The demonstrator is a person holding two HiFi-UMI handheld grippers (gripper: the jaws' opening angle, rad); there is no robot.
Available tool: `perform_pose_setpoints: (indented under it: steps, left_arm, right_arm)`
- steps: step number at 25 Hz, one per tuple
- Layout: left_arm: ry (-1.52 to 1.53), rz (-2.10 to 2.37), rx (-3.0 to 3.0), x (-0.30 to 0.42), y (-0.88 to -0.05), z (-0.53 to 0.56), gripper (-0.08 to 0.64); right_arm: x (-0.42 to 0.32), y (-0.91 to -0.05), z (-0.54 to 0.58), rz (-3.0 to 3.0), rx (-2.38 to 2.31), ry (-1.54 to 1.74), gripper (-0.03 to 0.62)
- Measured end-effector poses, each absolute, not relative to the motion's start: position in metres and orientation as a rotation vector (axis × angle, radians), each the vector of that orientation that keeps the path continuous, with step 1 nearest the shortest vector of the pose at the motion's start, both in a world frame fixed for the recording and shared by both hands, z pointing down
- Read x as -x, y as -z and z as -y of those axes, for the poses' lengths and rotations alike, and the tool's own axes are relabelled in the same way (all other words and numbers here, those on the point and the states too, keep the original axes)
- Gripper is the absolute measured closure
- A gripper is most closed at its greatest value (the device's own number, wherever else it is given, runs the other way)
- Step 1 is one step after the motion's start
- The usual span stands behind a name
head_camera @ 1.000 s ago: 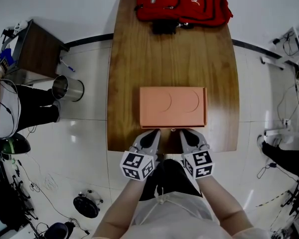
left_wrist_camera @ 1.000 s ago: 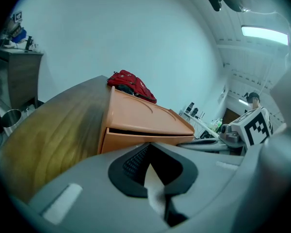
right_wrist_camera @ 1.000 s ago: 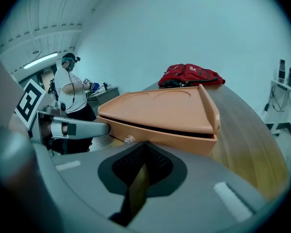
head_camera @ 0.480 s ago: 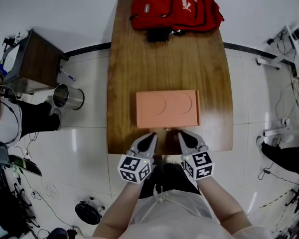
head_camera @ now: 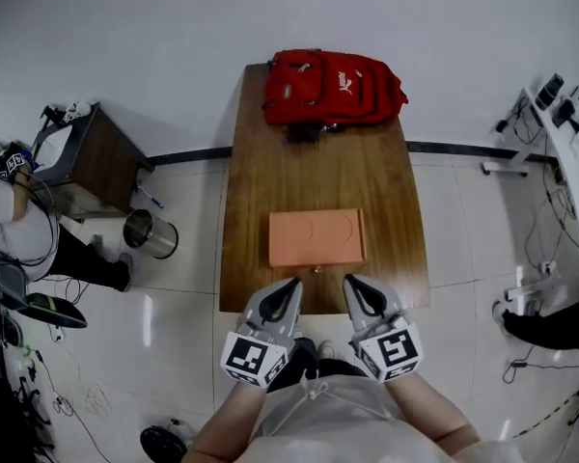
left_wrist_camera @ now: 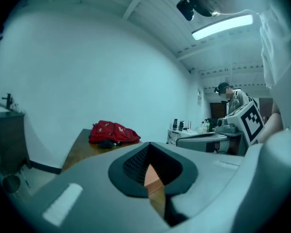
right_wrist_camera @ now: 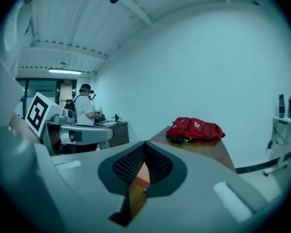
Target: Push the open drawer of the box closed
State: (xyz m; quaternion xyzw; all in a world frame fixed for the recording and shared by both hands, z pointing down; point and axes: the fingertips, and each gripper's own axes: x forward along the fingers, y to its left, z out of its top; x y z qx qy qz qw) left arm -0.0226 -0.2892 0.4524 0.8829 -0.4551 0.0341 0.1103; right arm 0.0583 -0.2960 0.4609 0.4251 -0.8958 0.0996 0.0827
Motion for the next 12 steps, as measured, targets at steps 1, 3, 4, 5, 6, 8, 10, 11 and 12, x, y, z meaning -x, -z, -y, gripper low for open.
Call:
perform_pose_setpoints:
  steps: [1,3,4,5,6,8,10,11,12]
  left_arm:
    - [-0.094,1.354,-2.621,0.022,-0.440,0.283,0.555]
    - [-0.092,1.375,-2.657,0.019,-0.425,0.268,0.555]
    - [-0.092,1.376,-2.665,0.016,-0.421,0.261,0.555]
    - [-0.087,1.373,-2.663,0.014,-0.420,0.253,0.555]
    - [-0.082,1.365,-2.658,0.012,-0.420,0.246,0.555]
    - [-0.083,1.351,-2.648,0.011,-0.422,0.233,0.555]
    - [-0.084,1.354,-2.640,0.012,-0.424,0.220,0.555]
    - [-0.081,1.359,-2.635,0.012,-0.424,0.213,0.555]
    - [-0.077,1.361,-2.632,0.013,-0.424,0.206,0.555]
  right_arm:
    - [-0.059,-0.450,0.291,2.699,-1.266,-0.255,0.584]
    - [-0.063,-0.434,0.278,2.736,-1.259,-0.207,0.584]
    - [-0.066,-0.431,0.271,2.746,-1.257,-0.211,0.584]
    - [-0.068,-0.428,0.265,2.760,-1.256,-0.227,0.584]
    - [-0.070,-0.427,0.259,2.779,-1.254,-0.245,0.584]
    - [-0.070,-0.430,0.247,2.801,-1.251,-0.276,0.584]
    - [-0.074,-0.437,0.236,2.767,-1.257,-0.297,0.584]
    - [-0.075,-0.440,0.230,2.740,-1.258,-0.310,0.584]
    - [-0.076,-0.441,0.223,2.719,-1.258,-0.317,0.584]
